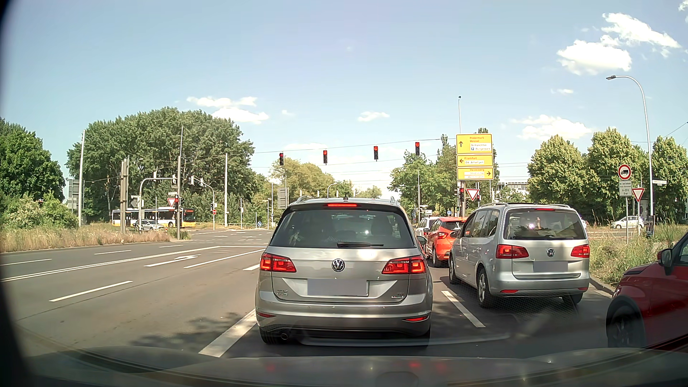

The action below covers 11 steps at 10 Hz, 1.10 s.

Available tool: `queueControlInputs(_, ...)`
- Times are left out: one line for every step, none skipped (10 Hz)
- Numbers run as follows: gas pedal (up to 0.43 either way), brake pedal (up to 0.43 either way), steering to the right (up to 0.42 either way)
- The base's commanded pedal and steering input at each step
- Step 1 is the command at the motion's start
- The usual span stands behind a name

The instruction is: Follow the waypoints while adhering to traffic rules and regulations

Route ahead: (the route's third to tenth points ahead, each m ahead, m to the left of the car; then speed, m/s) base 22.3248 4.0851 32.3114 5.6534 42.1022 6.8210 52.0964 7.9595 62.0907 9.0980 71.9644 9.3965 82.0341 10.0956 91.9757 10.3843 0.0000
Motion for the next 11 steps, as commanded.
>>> queueControlInputs(0.000, 0.323, 0.003)
queueControlInputs(0.000, 0.323, 0.003)
queueControlInputs(0.000, 0.323, 0.003)
queueControlInputs(0.000, 0.323, 0.003)
queueControlInputs(0.000, 0.323, 0.003)
queueControlInputs(0.000, 0.329, 0.003)
queueControlInputs(0.000, 0.341, 0.003)
queueControlInputs(0.000, 0.360, 0.003)
queueControlInputs(0.000, 0.378, 0.003)
queueControlInputs(0.000, 0.378, 0.003)
queueControlInputs(0.000, 0.378, 0.003)
